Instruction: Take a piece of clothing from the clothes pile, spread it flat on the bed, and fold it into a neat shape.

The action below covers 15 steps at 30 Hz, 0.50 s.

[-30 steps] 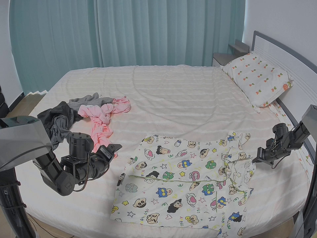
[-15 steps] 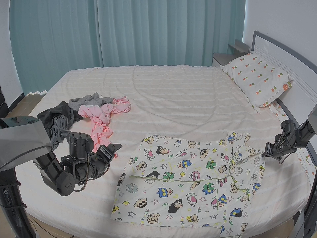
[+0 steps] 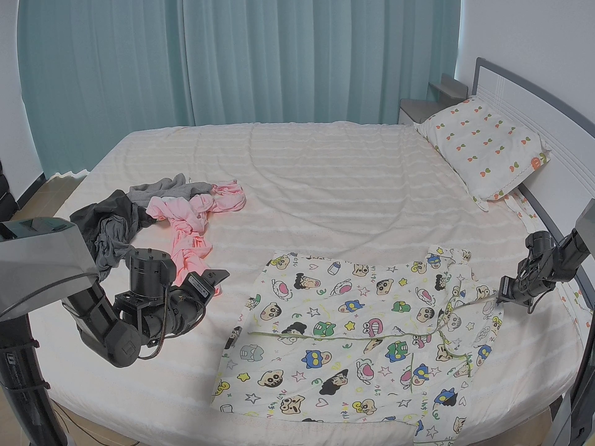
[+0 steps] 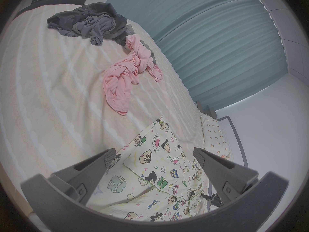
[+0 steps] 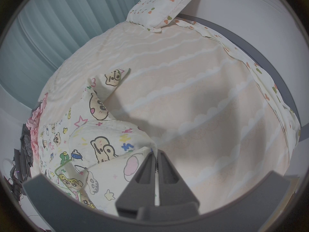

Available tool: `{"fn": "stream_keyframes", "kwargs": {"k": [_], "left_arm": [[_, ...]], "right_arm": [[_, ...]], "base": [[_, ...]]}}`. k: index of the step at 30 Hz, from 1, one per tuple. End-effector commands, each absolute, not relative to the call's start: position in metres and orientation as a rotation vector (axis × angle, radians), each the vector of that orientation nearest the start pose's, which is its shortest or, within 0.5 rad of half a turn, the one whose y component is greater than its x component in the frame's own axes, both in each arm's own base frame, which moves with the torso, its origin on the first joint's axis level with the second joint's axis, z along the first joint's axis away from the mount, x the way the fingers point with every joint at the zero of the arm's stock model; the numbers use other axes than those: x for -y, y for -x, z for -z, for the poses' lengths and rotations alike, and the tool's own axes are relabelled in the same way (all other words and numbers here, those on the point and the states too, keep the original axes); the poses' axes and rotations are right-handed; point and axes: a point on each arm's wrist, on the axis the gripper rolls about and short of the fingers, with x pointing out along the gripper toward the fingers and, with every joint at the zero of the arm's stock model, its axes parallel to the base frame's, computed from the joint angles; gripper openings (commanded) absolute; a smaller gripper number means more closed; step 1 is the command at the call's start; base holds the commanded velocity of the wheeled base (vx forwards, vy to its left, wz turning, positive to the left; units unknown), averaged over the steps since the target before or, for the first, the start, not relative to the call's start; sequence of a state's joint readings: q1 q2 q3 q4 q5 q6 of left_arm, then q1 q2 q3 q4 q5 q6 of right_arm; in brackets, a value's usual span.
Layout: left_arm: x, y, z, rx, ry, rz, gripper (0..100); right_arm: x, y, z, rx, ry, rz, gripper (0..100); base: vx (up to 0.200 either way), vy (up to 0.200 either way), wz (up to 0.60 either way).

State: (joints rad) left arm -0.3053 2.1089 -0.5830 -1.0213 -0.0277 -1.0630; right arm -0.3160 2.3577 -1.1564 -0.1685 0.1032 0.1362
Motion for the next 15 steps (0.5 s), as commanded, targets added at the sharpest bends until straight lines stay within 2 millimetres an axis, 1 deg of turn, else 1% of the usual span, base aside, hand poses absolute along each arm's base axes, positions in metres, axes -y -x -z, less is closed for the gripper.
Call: {"fn": "stream_keyframes", "kwargs": {"k": [1, 2, 3, 8, 10, 12, 13, 14, 15], "left_arm": [[0.101, -0.311, -0.034, -0.635, 0.957, 0.03, 100], [0.102, -0.31, -0.034, -0.636, 0.956, 0.033, 100], [0.103, -0.31, -0.034, -0.637, 0.957, 0.034, 100], [0.108, -0.302, -0.03, -0.683, 0.946, 0.052, 100], [0.111, -0.296, -0.024, -0.724, 0.934, 0.064, 100], [0.114, -0.29, -0.02, -0.766, 0.92, 0.083, 100], [0.114, -0.29, -0.02, -0.766, 0.92, 0.083, 100], [0.121, -0.284, -0.015, -0.816, 0.885, 0.105, 100], [0.123, -0.282, -0.012, -0.838, 0.862, 0.112, 100]], "right_arm": [[0.121, -0.377, 0.014, -1.01, -0.342, 0.262, 0], [0.121, -0.377, 0.014, -1.01, -0.343, 0.259, 0], [0.121, -0.377, 0.013, -1.008, -0.345, 0.259, 100], [0.116, -0.367, 0.001, -0.994, -0.362, 0.228, 100], [0.114, -0.362, -0.011, -0.96, -0.377, 0.207, 100], [0.105, -0.349, -0.025, -0.925, -0.39, 0.179, 100], [0.105, -0.349, -0.025, -0.925, -0.39, 0.179, 100], [0.091, -0.336, -0.033, -0.896, -0.403, 0.12, 100], [0.085, -0.332, -0.035, -0.891, -0.407, 0.096, 100]], "base": [[0.0, 0.0, 0.0], [0.0, 0.0, 0.0], [0.0, 0.0, 0.0], [0.0, 0.0, 0.0], [0.0, 0.0, 0.0], [0.0, 0.0, 0.0], [0.0, 0.0, 0.0], [0.0, 0.0, 0.0], [0.0, 0.0, 0.0]]}}
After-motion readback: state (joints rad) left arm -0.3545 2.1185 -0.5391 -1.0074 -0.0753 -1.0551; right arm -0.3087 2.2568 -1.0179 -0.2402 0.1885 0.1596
